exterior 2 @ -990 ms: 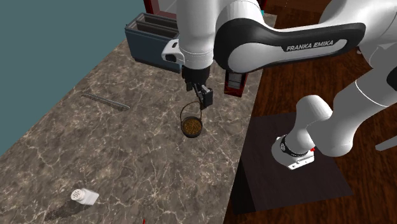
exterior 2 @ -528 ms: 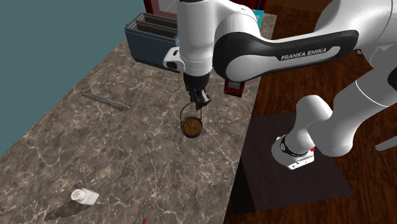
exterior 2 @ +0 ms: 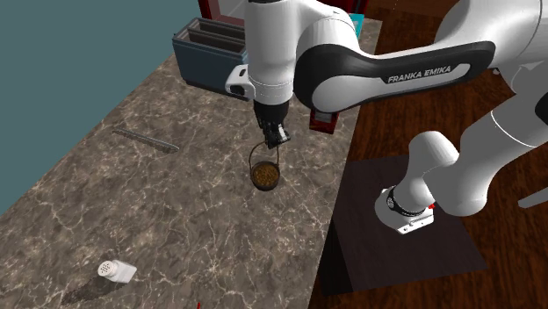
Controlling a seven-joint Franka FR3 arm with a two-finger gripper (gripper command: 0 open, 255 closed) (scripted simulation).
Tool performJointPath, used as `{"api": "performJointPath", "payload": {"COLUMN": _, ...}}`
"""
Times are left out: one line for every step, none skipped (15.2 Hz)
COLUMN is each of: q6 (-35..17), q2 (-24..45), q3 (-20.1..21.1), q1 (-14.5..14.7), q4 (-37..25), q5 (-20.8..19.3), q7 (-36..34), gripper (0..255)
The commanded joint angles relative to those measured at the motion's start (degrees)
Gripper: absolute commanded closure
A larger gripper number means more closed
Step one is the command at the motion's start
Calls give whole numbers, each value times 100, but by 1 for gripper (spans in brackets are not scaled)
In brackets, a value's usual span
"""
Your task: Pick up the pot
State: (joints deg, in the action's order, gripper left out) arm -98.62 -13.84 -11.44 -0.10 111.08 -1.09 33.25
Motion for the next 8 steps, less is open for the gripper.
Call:
{"api": "performJointPath", "payload": {"q6": 85, "q2": 6, "q3": -2, "q1": 0, "q4": -88, "q5": 2, "q7": 5, "gripper": 255}}
{"api": "performJointPath", "payload": {"q6": 163, "q2": 15, "q3": -1, "q1": 1, "q4": -174, "q5": 4, "q7": 4, "gripper": 255}}
{"api": "performJointPath", "payload": {"q6": 240, "q2": 27, "q3": 0, "q1": 2, "q4": -264, "q5": 6, "q7": 5, "gripper": 255}}
{"api": "performJointPath", "payload": {"q6": 318, "q2": 39, "q3": 0, "q1": 4, "q4": -354, "q5": 9, "q7": 5, "gripper": 255}}
{"api": "performJointPath", "payload": {"q6": 396, "q2": 53, "q3": 1, "q1": 5, "q4": -445, "q5": 12, "q7": 6, "gripper": 255}}
{"api": "performJointPath", "payload": {"q6": 475, "q2": 68, "q3": 1, "q1": 6, "q4": -538, "q5": 15, "q7": 6, "gripper": 255}}
{"api": "performJointPath", "payload": {"q6": 553, "q2": 84, "q3": 1, "q1": 7, "q4": -633, "q5": 18, "q7": 7, "gripper": 255}}
{"api": "performJointPath", "payload": {"q6": 632, "q2": 102, "q3": 1, "q1": 8, "q4": -729, "q5": 21, "q7": 8, "gripper": 255}}
